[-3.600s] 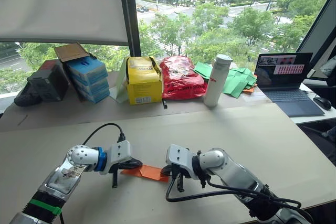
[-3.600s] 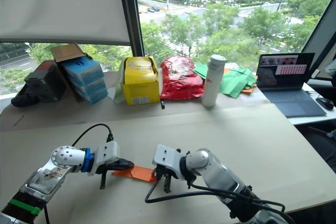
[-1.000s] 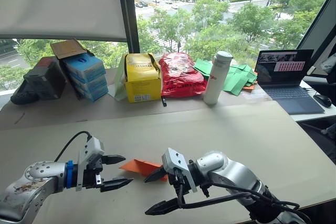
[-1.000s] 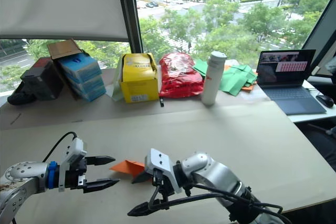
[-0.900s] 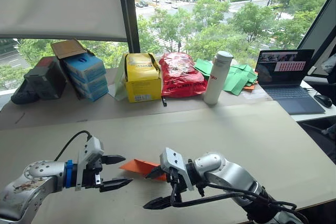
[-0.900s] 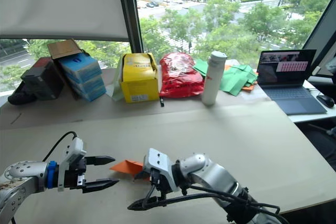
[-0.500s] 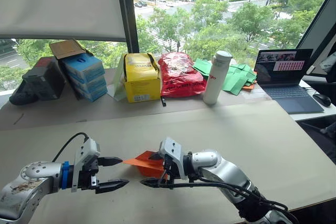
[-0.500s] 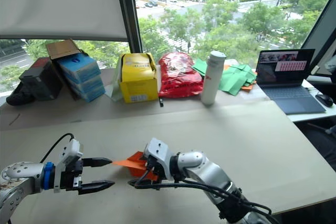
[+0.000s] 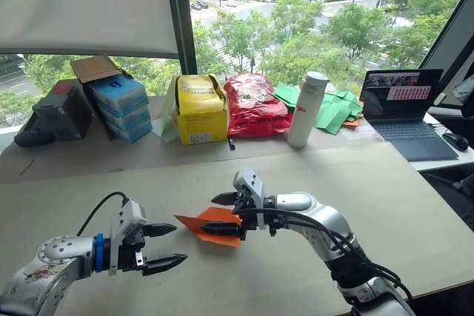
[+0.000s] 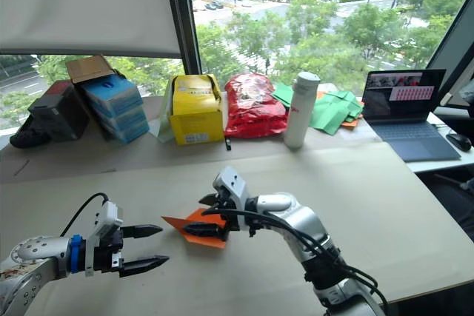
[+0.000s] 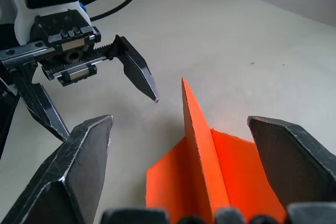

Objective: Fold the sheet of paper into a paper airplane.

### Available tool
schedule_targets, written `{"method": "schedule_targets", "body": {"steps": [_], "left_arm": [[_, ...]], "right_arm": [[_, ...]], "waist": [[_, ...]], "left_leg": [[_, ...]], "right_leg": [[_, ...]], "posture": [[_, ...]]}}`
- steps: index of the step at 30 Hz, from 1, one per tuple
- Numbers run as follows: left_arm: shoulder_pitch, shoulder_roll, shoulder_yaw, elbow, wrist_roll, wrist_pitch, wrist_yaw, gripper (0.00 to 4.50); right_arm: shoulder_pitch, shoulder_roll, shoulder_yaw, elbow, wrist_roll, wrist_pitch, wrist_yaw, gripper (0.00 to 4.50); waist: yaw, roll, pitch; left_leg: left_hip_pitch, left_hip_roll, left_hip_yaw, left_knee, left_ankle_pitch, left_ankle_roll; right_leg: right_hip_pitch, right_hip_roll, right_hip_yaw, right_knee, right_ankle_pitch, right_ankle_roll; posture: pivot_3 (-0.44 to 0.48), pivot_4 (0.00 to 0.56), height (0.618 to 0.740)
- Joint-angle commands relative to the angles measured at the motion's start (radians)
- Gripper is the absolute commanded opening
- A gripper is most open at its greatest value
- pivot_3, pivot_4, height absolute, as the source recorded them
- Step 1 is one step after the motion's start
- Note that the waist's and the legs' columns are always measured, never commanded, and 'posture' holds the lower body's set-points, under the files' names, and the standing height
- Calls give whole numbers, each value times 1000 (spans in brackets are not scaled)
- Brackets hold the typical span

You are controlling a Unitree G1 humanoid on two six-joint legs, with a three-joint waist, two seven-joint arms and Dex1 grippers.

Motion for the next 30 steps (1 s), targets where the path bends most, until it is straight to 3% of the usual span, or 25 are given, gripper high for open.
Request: {"method": "schedule_targets", "body": {"steps": [1,9,23,27,30], "left_arm": [[-16,-3,-3,-49,-5,2,23,4475],[-23,-2,2,-92,-27,36,60,4475],[17,5,39,-108,-39,35,59,4475],[7,5,41,-131,-53,58,75,4500],[-1,10,44,-159,-72,84,93,4500]], "right_arm": [[-108,-27,65,-132,-65,71,-21,4500],[-186,-43,220,-144,-173,203,-81,4500],[-162,-10,239,-56,-214,180,-100,4500],[-157,-6,246,-46,-222,170,-98,3366],[-157,-2,254,-33,-234,160,-98,2212]], "waist": [[0,-1,0],[0,-1,-1],[-1,-1,-1],[-1,-1,-1],[-1,-1,-1]], "left_leg": [[-1,0,1,0,0,0],[-3,0,1,0,1,-2],[-4,0,2,0,1,-2],[-4,0,2,0,1,-2],[-4,0,2,0,1,-2]], "right_leg": [[-3,-1,1,3,0,0],[-7,-1,2,6,-1,-1],[-8,0,1,6,-1,-1],[-8,0,1,7,-1,-1],[-8,0,1,6,-1,-1]], "posture": [[0,150,740],[0,150,740],[0,150,740],[0,150,740],[0,150,740]]}}
